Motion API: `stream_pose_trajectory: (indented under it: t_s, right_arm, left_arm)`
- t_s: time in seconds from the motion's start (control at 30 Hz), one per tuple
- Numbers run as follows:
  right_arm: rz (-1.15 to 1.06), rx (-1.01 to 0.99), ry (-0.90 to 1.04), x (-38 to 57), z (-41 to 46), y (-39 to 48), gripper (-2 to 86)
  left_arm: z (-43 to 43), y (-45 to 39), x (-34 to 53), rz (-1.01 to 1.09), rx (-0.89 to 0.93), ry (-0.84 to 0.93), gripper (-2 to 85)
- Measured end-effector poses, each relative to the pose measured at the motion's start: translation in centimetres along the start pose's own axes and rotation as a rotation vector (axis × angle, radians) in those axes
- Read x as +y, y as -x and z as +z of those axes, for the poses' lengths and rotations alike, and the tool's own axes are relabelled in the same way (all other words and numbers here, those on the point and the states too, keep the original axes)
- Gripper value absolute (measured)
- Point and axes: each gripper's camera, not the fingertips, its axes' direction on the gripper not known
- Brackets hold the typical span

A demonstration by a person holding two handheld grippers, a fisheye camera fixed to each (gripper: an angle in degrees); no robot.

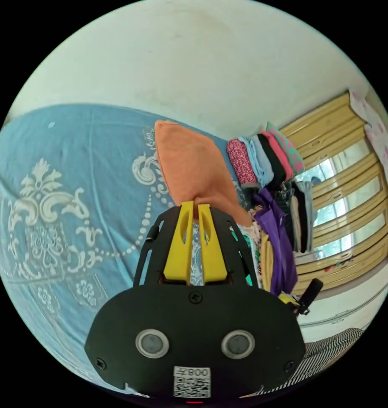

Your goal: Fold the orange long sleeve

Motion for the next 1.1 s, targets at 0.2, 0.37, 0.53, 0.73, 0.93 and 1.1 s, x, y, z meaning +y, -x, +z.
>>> stream_pose_trajectory:
  t_s: [0.2,0.37,0.53,0.73,0.93,1.1]
  right_arm:
    - [-0.044,0.026,0.049,-0.3,2.9,0.2,0.4]
    - [-0.035,0.024,0.138,0.8,7.4,0.1,1.9]
    - [0.103,-0.036,0.258,3.2,13.8,-2.6,6.5]
    - [0.340,-0.120,0.256,5.9,19.5,-7.5,8.8]
    - [0.402,-0.219,0.309,5.3,24.7,-9.0,6.6]
    - [0.323,-0.278,0.308,2.4,27.0,-5.8,3.0]
  left_arm:
    - [-15.3,0.0,9.2,-0.134,0.110,0.008,1.4]
    - [-28.7,-0.5,17.3,-0.260,0.092,0.001,1.4]
    - [-39.1,-1.1,24.2,-0.352,0.040,0.047,1.4]
    - [-47.5,-3.2,26.8,-0.365,0.015,0.087,0.5]
    - [-56.6,-6.1,25.6,-0.312,-0.002,0.034,0.1]
    - [-65.5,-8.1,24.2,-0.294,0.032,-0.095,0.1]
